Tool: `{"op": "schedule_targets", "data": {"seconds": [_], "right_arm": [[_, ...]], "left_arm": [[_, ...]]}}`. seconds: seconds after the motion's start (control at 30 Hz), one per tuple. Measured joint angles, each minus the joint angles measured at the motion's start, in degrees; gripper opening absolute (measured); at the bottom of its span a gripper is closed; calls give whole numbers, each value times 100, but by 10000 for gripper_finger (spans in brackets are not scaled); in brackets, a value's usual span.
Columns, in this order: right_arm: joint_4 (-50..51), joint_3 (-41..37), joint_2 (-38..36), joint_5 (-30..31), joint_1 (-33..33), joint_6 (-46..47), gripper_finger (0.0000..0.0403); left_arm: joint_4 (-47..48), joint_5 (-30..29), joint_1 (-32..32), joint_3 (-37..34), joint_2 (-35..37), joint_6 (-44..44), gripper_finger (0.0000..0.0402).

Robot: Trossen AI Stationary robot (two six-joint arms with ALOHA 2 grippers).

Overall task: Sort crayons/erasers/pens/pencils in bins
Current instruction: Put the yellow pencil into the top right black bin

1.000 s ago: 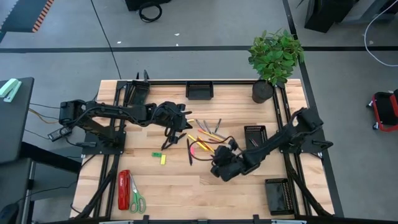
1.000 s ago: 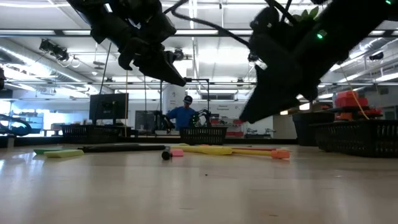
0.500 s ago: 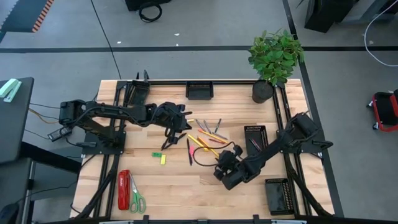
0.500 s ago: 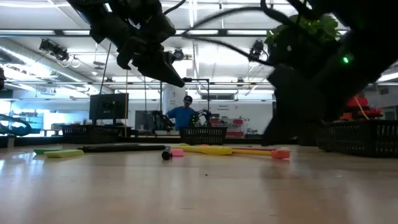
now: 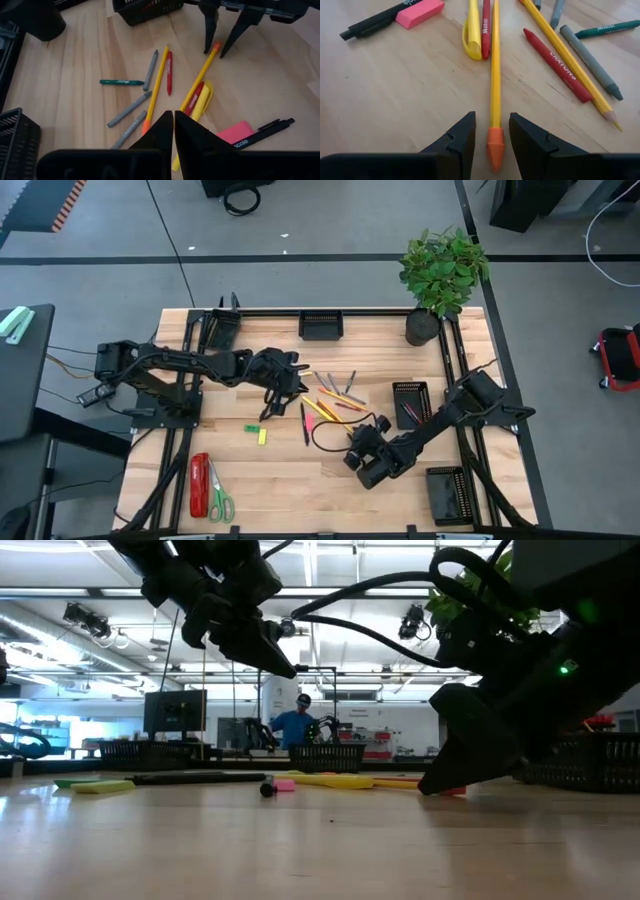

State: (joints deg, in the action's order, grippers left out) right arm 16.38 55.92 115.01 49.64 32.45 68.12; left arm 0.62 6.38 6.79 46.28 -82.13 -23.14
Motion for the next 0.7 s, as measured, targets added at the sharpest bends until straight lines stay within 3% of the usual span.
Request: {"op": "schedule_targets", "data": {"seconds": [0.17,0.3,0.47,0.7], "right_arm": [[-75,2,132,201,124,226,78],[-201,-4,405,761,265,552,49],[-365,-7,679,1237,363,823,51],[-323,-42,334,1055,403,364,49]], "left_arm": [[0,-9,-36,0,0,34,19],[15,-3,-101,0,0,216,22],[188,-10,-276,1,0,316,23],[-8,-8,-380,2,0,296,17]]}}
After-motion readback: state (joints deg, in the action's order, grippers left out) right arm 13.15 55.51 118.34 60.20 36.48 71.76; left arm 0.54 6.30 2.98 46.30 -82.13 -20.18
